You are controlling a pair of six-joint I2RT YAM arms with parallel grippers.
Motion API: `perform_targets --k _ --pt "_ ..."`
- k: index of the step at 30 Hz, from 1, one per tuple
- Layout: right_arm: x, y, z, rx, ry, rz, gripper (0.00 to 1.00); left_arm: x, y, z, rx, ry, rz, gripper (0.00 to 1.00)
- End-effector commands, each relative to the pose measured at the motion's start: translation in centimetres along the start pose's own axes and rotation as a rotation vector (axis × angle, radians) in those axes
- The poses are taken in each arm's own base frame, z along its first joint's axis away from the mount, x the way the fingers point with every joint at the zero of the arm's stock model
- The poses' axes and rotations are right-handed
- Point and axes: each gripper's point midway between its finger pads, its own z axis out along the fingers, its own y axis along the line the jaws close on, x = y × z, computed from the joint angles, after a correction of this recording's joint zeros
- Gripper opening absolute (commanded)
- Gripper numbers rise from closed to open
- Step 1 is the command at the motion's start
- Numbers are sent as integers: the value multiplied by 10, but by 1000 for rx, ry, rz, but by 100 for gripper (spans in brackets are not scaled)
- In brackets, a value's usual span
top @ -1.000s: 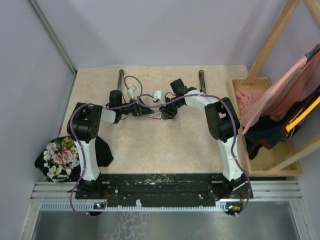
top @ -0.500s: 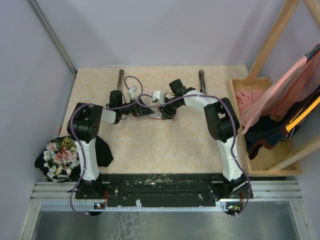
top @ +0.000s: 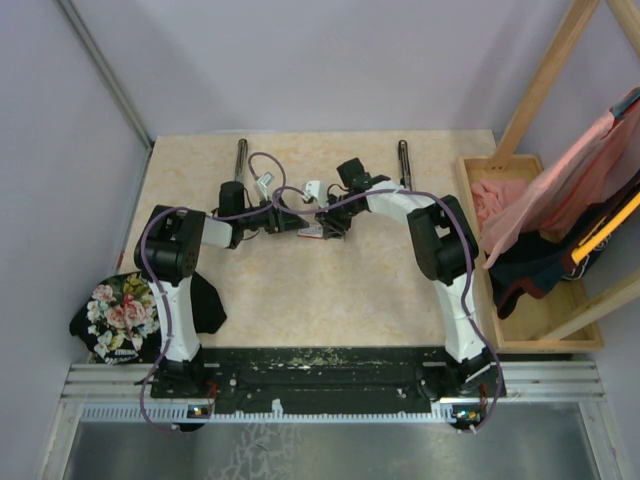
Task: Unload the staples from the stapler
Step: Close the staple box at the center of the board.
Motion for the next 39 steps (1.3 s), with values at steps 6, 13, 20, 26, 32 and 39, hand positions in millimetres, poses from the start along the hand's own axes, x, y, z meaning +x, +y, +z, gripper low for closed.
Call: perform_targets --k 6,13,20,26,32,39 --pt "-43 -1 -17 38 -75 -42 46 22 3 -1 -28 46 -62 86" --pt "-70 -10 -57 118 -115 -3 64 16 6 -4 -35 33 -47 87" --pt "-62 -20 -97 290 -136 124 79 8 6 -7 -38 19 -30 88" --pt "-22 -19 -101 434 -67 228 84 0 2 -7 -31 8 -3 89" --pt "7 -36 -101 570 -25 295 85 0 4 -6 -32 6 -6 89" --pt "32 -49 -93 640 41 332 85 6 6 -7 -36 14 -20 88"
